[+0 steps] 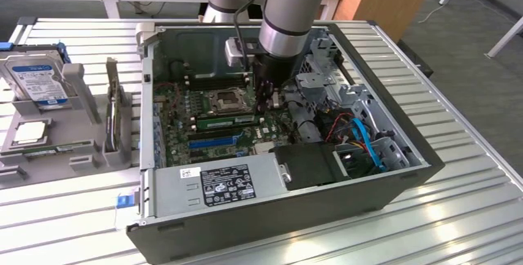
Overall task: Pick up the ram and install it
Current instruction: 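Press down the ram until it locks into place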
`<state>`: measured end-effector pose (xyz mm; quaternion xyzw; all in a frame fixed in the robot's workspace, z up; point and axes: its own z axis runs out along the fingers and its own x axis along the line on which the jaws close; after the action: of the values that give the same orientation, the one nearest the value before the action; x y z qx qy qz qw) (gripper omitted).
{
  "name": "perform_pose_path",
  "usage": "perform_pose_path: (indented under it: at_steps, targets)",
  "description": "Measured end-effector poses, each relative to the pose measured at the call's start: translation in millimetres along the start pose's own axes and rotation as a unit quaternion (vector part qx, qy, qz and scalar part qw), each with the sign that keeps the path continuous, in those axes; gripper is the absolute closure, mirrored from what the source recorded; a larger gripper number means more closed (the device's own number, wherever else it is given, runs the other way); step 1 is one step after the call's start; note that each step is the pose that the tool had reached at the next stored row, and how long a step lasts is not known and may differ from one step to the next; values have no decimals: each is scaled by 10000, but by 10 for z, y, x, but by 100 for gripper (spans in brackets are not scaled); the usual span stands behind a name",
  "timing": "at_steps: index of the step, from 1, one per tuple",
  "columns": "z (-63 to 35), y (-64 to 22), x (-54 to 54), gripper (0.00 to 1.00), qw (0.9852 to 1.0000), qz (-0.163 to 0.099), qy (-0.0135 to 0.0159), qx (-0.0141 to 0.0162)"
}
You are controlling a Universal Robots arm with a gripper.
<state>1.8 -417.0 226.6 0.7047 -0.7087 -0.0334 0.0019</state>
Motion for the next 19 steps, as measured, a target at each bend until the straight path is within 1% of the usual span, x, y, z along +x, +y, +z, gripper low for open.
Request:
perform_pose_path:
  at_steps: [19]
  targets:
    - [19, -1, 5, 90, 10000, 0, 0, 0]
